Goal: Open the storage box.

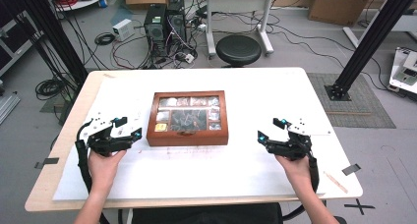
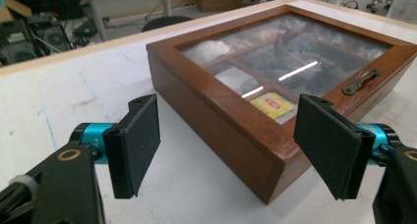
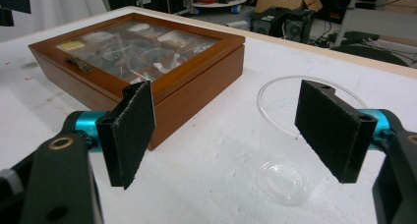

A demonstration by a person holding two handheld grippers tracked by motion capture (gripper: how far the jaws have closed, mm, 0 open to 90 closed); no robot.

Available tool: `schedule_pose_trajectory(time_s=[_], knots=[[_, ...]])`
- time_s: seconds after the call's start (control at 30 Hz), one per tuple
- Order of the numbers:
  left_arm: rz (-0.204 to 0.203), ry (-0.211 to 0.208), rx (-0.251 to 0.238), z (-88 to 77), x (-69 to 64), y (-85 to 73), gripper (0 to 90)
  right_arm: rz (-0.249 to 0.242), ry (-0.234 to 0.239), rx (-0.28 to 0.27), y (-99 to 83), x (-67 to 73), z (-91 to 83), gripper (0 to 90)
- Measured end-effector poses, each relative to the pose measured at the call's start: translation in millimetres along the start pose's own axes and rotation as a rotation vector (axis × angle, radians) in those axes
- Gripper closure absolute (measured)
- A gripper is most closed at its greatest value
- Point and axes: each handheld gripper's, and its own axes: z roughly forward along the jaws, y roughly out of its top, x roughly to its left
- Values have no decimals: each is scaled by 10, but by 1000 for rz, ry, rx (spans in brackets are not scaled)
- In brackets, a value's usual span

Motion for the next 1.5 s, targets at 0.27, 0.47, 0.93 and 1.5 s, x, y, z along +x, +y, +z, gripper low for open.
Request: schedule_pose_trajectory(time_s=[0.27,0.47,0.93,1.5], knots=[[18,-54,-7,53,-87,5,240,-6,1,-9,-2,-3,0,231],[7,-93,-5,47,-110,12,225,-15,5,-4,6,17,29,231],[-16,-145,76,132,-110,-41,225,-34,13,-6,12,58,45,232],[-24,-169,199,281,-86,-130,256,-37,20,0,2,76,52,235]])
